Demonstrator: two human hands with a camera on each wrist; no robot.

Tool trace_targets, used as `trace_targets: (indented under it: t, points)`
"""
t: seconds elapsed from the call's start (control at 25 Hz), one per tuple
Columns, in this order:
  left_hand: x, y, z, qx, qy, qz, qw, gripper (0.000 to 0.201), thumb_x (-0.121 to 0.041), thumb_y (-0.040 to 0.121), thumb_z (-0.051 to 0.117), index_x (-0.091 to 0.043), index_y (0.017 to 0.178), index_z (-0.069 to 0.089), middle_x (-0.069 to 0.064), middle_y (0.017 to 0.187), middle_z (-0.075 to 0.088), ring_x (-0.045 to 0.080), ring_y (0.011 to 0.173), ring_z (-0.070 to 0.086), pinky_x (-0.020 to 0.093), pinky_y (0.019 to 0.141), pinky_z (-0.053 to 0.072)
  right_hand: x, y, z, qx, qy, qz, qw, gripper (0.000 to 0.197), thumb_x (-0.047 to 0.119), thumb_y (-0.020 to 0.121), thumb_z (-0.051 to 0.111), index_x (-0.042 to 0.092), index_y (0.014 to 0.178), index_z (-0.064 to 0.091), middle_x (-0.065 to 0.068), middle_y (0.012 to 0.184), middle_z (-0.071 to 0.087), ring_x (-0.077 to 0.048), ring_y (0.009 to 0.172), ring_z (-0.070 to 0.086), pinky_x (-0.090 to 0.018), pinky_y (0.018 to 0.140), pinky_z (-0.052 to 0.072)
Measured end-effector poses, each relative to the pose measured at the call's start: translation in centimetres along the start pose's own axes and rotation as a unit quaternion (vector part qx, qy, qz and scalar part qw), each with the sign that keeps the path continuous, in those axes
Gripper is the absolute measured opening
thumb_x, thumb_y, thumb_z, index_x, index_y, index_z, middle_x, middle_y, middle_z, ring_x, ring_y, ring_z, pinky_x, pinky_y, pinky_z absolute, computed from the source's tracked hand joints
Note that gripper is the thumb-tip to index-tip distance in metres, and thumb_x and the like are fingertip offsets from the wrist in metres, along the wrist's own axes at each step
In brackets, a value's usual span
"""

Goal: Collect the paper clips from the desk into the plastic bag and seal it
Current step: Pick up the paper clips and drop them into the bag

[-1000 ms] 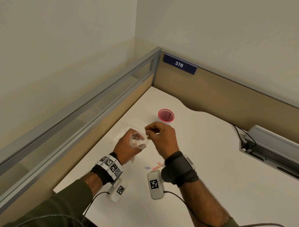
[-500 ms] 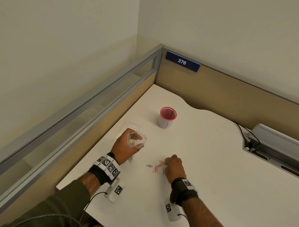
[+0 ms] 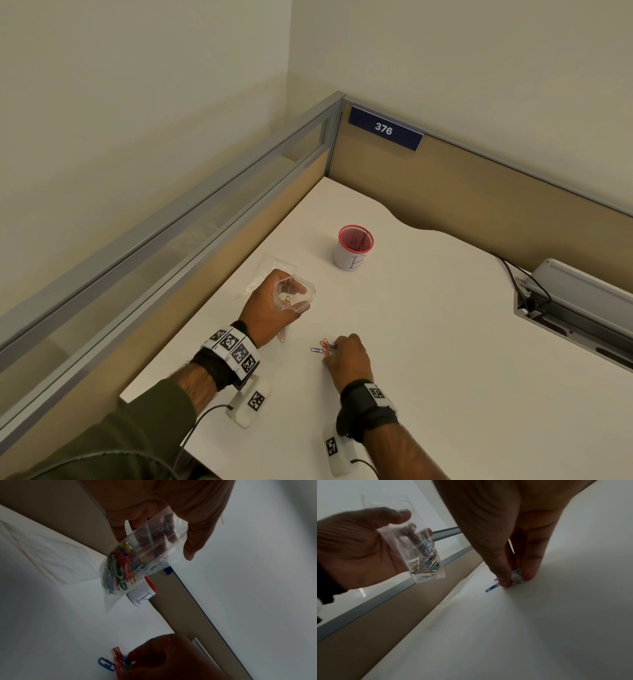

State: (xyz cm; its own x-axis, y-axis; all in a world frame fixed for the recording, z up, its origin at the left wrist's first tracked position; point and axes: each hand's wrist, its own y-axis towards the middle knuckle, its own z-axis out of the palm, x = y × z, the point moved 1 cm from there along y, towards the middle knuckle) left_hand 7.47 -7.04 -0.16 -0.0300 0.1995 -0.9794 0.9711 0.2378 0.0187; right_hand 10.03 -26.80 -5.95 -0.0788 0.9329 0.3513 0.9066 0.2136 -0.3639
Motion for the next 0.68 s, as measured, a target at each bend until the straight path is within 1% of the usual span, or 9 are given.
trace_targets:
  t: [0.08,0.2,0.24,0.32,0.4,0.48,0.56,0.64,0.68]
  points:
    - [-0.1,0.0,0.0,0.004,-0.005,0.004,1.000,0.038,-0.019,0.077,0.083,-0.015,0.108,0.060,-0.003,0.111,0.070,0.013,0.112,0.065,0.029,0.098,0.051,0.5,0.8,-0.4,-0.005,0.008,-0.020,1.000,0.027,0.025,0.092,0.056,0.008,0.111,0.063,-0.013,0.118,0.056,-0.029,0.105,0.059,-0.033,0.091,0.049]
    - [-0.1,0.0,-0.4,0.000,-0.008,0.008,1.000,0.045,-0.034,0.072,0.081,-0.016,0.107,0.060,-0.002,0.111,0.070,0.014,0.113,0.065,0.029,0.098,0.051,0.3,1.2,-1.1,-0.025,0.025,-0.049,0.998,0.031,0.032,0.091,0.057,0.014,0.116,0.062,-0.007,0.119,0.055,-0.025,0.110,0.055,-0.032,0.093,0.046]
    - [0.0,0.0,-0.6,-0.002,-0.008,0.008,1.000,0.045,-0.034,0.072,0.080,-0.016,0.107,0.060,-0.002,0.111,0.070,0.014,0.112,0.065,0.027,0.097,0.051,0.5,1.2,-1.0,-0.028,0.022,-0.073,0.997,0.032,0.033,0.091,0.058,0.017,0.119,0.061,-0.004,0.120,0.054,-0.024,0.112,0.052,-0.032,0.093,0.045]
    - [0.0,0.0,-0.6,-0.005,-0.007,0.006,1.000,0.042,-0.028,0.073,0.081,-0.015,0.108,0.060,-0.001,0.110,0.069,0.014,0.112,0.065,0.024,0.094,0.050,1.2,1.0,-0.6,-0.007,-0.006,-0.140,0.990,0.033,0.032,0.088,0.061,0.022,0.120,0.061,-0.001,0.122,0.053,-0.023,0.114,0.047,-0.034,0.095,0.043]
    - [0.0,0.0,-0.5,-0.004,-0.005,0.003,1.000,0.040,-0.022,0.076,0.082,-0.014,0.108,0.060,-0.001,0.111,0.070,0.014,0.112,0.065,0.020,0.092,0.050,1.9,0.8,0.2,0.006,-0.061,-0.206,0.977,0.025,0.027,0.088,0.059,0.021,0.112,0.064,-0.001,0.119,0.055,-0.025,0.110,0.048,-0.035,0.091,0.043]
    - [-0.1,-0.1,-0.4,-0.002,0.000,0.003,1.000,0.039,-0.016,0.078,0.083,-0.014,0.109,0.059,-0.001,0.112,0.070,0.013,0.113,0.065,0.016,0.091,0.050,1.7,0.8,0.4,-0.005,-0.095,-0.240,0.966,0.018,0.019,0.091,0.052,0.016,0.102,0.066,-0.004,0.110,0.058,-0.027,0.103,0.052,-0.035,0.085,0.045]
    - [-0.1,-0.1,-0.4,-0.002,0.002,0.004,1.000,0.038,-0.016,0.079,0.083,-0.014,0.108,0.059,-0.001,0.112,0.070,0.013,0.114,0.064,0.020,0.094,0.050,0.7,0.9,0.0,-0.016,-0.090,-0.234,0.968,0.018,0.014,0.092,0.048,0.014,0.097,0.066,-0.005,0.105,0.059,-0.027,0.100,0.053,-0.032,0.081,0.045]
    - [-0.1,0.0,-0.5,-0.001,0.002,0.006,1.000,0.037,-0.018,0.078,0.082,-0.016,0.108,0.060,-0.001,0.112,0.069,0.013,0.114,0.065,0.025,0.097,0.051,-0.8,1.1,-0.8,-0.024,-0.049,-0.208,0.977,0.017,0.014,0.090,0.050,0.016,0.098,0.065,-0.002,0.105,0.059,-0.024,0.102,0.053,-0.027,0.082,0.043]
    - [-0.1,0.0,-0.5,0.001,0.002,0.006,1.000,0.036,-0.018,0.078,0.082,-0.016,0.107,0.060,-0.001,0.112,0.069,0.013,0.113,0.065,0.026,0.097,0.051,-1.6,1.1,-1.3,-0.037,-0.017,-0.186,0.982,0.016,0.016,0.090,0.054,0.017,0.102,0.065,0.000,0.107,0.059,-0.021,0.103,0.054,-0.025,0.084,0.043]
